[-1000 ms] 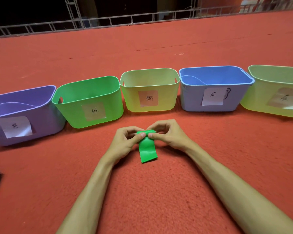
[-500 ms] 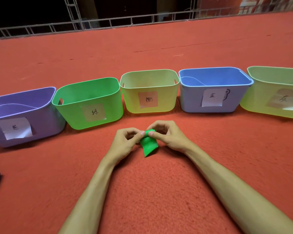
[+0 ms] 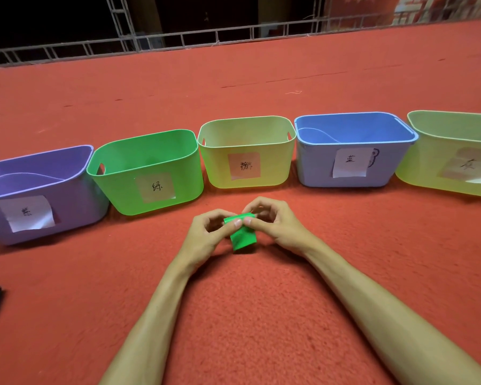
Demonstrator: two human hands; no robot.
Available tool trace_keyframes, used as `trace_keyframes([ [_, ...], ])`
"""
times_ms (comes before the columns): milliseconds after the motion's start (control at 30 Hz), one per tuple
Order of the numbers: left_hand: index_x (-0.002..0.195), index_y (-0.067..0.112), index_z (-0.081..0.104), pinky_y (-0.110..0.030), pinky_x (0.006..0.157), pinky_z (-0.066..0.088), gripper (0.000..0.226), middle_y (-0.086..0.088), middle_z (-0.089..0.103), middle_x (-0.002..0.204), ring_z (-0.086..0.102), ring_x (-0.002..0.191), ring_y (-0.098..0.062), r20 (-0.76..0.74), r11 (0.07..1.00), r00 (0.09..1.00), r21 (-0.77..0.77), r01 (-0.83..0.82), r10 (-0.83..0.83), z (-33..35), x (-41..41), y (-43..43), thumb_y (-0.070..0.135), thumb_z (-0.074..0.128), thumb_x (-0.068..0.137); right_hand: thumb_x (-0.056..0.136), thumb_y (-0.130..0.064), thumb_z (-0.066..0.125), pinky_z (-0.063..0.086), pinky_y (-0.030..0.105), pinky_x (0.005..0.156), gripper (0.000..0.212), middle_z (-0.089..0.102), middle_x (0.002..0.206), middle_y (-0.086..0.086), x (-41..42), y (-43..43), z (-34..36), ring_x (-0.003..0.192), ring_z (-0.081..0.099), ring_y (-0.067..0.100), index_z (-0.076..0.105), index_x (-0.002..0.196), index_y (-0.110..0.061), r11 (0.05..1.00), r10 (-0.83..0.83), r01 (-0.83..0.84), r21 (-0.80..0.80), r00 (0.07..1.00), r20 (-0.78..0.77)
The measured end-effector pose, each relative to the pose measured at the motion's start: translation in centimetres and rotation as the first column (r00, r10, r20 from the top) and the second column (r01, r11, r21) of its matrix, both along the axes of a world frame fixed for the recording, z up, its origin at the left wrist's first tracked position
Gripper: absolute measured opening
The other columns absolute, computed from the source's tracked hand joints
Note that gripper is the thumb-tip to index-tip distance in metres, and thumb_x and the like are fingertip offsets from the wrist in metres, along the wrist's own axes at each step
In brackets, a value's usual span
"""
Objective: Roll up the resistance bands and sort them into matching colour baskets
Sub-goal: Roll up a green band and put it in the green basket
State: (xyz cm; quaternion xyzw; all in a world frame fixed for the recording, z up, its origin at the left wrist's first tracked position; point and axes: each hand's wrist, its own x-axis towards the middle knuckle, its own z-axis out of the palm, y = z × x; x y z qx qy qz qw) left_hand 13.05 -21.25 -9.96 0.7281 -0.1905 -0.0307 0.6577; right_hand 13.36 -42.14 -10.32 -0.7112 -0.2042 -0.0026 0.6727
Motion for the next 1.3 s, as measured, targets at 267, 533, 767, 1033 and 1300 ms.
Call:
trace_keyframes([
  [267,0.093,0.005,0.074,-0.017,0.069,0.05,0.005,-0.001,0.073,0.08,0.064,0.074,-0.007,-0.021,1.0,0.999,-0.011,0.026,-0.026,-0.1,0.1,0.3,0.01,0.073,0.094,0.086,-0.019,0.077,0.052,0.038,0.076,0.027,0.07,0.092,0.023,0.0,0.7,-0.2,0.085,0.063,0.023,0.066,0.11,-0.012,0.999,-0.003,0.006,0.048,0.997,-0.08],
  [533,0.106,0.016,0.078,-0.042,0.084,0.049,0.033,-0.025,0.073,0.104,0.061,0.09,-0.027,0.016,0.998,1.0,-0.06,0.012,-0.011,-0.4,0.3,0.6,0.031,0.086,0.077,0.1,-0.021,0.068,0.047,0.021,0.052,0.023,0.07,0.078,0.021,-0.1,1.2,0.0,0.058,0.061,0.016,0.072,0.099,0.002,0.998,-0.045,0.054,0.042,0.982,-0.184],
  [767,0.097,0.005,0.075,-0.019,0.067,0.05,0.01,-0.01,0.076,0.081,0.067,0.071,-0.01,-0.044,0.997,0.998,-0.061,-0.036,0.034,-0.3,0.3,0.2,0.013,0.074,0.093,0.093,-0.006,0.074,0.053,0.028,0.064,0.019,0.076,0.091,0.016,-0.7,0.5,0.4,0.078,0.068,0.018,0.072,0.111,-0.001,0.998,-0.009,0.015,0.062,0.994,-0.106],
  [1033,0.092,0.009,0.075,-0.026,0.073,0.056,0.02,-0.005,0.077,0.086,0.069,0.08,-0.011,-0.059,0.983,0.989,-0.122,-0.139,0.133,1.5,-0.7,0.5,0.015,0.083,0.074,0.07,-0.004,0.091,0.057,0.04,0.079,0.031,0.078,0.091,0.015,-0.7,1.7,1.8,0.079,0.073,0.017,0.075,0.096,-0.011,0.969,-0.127,0.17,0.181,0.965,-0.228],
  [1300,0.079,0.025,0.078,-0.022,0.064,0.045,0.021,0.01,0.074,0.073,0.06,0.067,-0.005,0.25,0.903,0.896,0.136,-0.407,0.366,8.2,1.3,6.5,0.026,0.094,0.066,0.078,-0.004,0.088,0.061,0.028,0.08,0.02,0.081,0.088,-0.004,2.7,7.6,9.2,0.084,0.077,0.012,0.084,0.096,-0.012,0.961,-0.179,0.218,-0.173,0.96,0.216],
])
